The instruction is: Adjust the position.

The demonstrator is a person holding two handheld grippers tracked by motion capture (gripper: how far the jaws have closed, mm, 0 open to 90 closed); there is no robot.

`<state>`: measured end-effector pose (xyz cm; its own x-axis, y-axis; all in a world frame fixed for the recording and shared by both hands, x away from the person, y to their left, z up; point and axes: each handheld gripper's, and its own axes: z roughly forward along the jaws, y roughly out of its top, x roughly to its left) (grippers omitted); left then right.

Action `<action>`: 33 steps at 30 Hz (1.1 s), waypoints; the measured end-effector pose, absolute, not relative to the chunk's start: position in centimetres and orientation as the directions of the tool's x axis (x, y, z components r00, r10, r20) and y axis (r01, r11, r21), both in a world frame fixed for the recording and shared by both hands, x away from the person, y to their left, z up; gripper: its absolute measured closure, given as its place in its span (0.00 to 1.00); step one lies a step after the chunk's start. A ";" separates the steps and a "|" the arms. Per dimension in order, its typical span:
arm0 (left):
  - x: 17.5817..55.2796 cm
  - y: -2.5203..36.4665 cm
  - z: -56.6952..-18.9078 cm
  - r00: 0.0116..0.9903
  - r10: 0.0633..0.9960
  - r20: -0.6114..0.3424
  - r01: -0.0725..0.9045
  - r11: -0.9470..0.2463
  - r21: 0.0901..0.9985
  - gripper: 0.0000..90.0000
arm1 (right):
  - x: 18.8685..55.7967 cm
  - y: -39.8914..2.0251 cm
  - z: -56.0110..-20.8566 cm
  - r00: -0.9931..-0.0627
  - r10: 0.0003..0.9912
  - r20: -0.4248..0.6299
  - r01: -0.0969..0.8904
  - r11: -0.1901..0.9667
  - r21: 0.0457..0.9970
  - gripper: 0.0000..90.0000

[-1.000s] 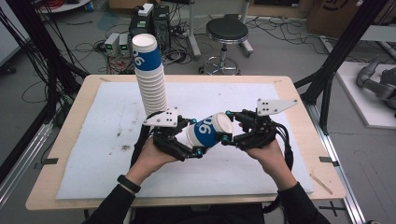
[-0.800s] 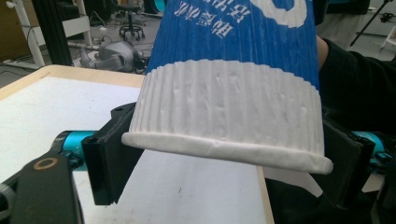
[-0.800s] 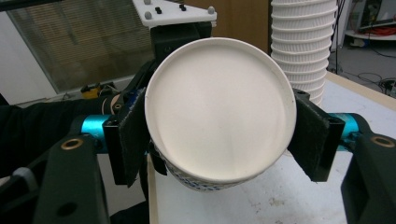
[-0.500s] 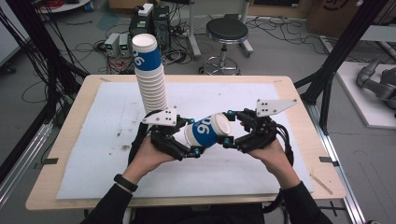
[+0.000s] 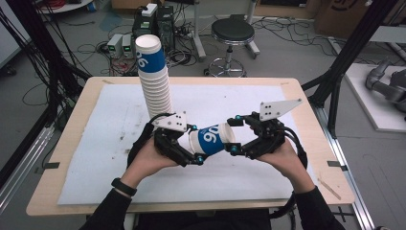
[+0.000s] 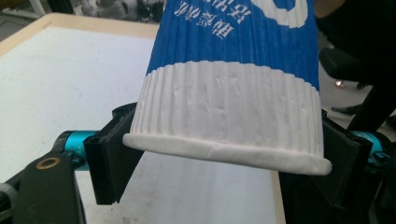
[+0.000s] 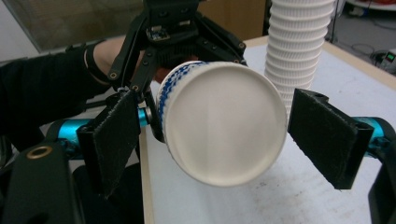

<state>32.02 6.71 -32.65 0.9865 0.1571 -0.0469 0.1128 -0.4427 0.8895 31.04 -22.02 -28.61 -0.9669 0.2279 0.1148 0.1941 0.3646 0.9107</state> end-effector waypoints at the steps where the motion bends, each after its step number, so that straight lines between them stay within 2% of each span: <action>1: 32.0 6.6 -32.7 0.986 0.160 -0.048 0.116 -0.448 0.887 0.21 | 31.1 -21.7 -28.8 -0.966 0.235 0.109 0.195 0.385 0.902 0.19; 10: 31.9 6.2 -32.7 0.984 0.178 -0.030 0.118 -0.507 0.854 0.22 | 31.1 -20.7 -29.4 -0.965 0.252 0.075 0.189 0.464 0.866 0.22; 13: 31.8 6.2 -32.6 0.983 0.180 -0.032 0.122 -0.511 0.851 0.22 | 31.2 -20.7 -29.5 -0.964 0.261 0.054 0.177 0.479 0.860 0.27; 24: 31.8 6.2 -32.5 0.987 0.156 -0.045 0.117 -0.492 0.863 0.20 | 31.7 -21.6 -29.5 -0.972 0.205 0.117 0.198 0.439 0.876 0.33; 33: 31.9 6.4 -32.6 0.988 0.143 -0.059 0.123 -0.488 0.864 0.20 | 31.9 -21.8 -29.6 -0.973 0.186 0.137 0.207 0.436 0.876 0.34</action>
